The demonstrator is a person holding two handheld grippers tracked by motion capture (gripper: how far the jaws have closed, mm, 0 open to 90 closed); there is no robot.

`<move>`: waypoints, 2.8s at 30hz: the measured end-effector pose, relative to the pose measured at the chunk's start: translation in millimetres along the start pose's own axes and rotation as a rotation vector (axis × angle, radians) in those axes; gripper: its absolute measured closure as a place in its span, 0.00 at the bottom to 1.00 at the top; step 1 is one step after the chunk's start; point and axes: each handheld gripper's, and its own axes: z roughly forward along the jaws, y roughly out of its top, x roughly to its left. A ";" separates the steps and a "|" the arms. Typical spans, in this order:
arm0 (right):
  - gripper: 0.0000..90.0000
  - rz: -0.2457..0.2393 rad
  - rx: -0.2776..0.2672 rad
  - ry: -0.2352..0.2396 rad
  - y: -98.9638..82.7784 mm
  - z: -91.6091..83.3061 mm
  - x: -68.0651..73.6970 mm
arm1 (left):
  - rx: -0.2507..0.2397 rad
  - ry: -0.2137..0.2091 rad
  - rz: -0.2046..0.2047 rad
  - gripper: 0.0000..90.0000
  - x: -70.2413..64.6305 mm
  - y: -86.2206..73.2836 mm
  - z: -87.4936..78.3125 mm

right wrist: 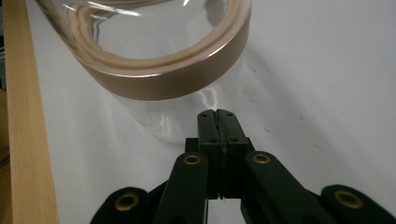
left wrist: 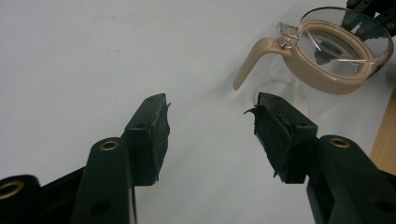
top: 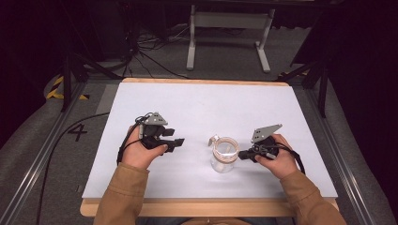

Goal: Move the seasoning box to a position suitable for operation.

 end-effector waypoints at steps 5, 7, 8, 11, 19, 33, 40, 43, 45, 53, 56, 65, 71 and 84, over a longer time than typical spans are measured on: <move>1.00 -0.016 0.011 0.013 2.0 2.8 4.4 | -0.003 -0.001 -0.003 0.51 0.5 -0.4 0.5; 1.00 -0.028 0.020 0.018 3.3 4.2 7.4 | 0.002 -0.005 0.000 0.53 1.1 -0.7 0.8; 1.00 -0.032 0.022 0.026 4.4 5.4 9.8 | 0.002 -0.009 0.000 0.56 1.4 -0.9 1.3; 1.00 -0.035 0.021 0.031 5.2 6.6 12.1 | 0.000 -0.029 0.001 0.64 2.7 -1.5 2.9; 1.00 -0.062 0.014 0.043 6.9 11.7 24.1 | 0.037 -0.072 0.024 0.84 4.0 0.4 18.6; 1.00 0.007 -0.041 -0.007 -13.6 -16.4 12.1 | 0.083 -0.101 0.133 1.00 -2.7 9.5 60.5; 1.00 0.024 -0.042 -0.020 -21.8 -19.9 12.3 | 0.095 -0.131 0.166 0.97 -8.2 9.9 85.3; 1.00 0.030 -0.045 -0.021 -22.9 -21.2 12.3 | 0.107 -0.131 0.172 0.97 -9.3 10.1 89.2; 1.00 0.034 -0.045 -0.024 -24.2 -22.1 12.1 | 0.103 -0.133 0.166 0.97 -9.7 9.7 93.5; 1.00 0.037 -0.048 -0.027 -26.8 -23.0 12.9 | 0.074 -0.155 0.178 0.97 -13.5 9.6 105.1; 1.00 0.037 -0.051 -0.026 -28.1 -23.6 12.9 | 0.089 -0.147 0.187 0.97 -14.4 10.4 106.7; 1.00 0.046 -0.048 -0.029 -31.3 -25.1 14.8 | 0.079 -0.143 0.220 0.96 -14.5 13.0 112.2; 1.00 0.046 -0.046 -0.032 -33.5 -26.5 17.7 | 0.064 -0.148 0.239 0.96 -15.0 16.0 117.9; 1.00 0.086 -0.050 -0.065 -50.2 -38.8 21.7 | 0.062 -0.212 0.258 1.00 -15.7 29.7 133.6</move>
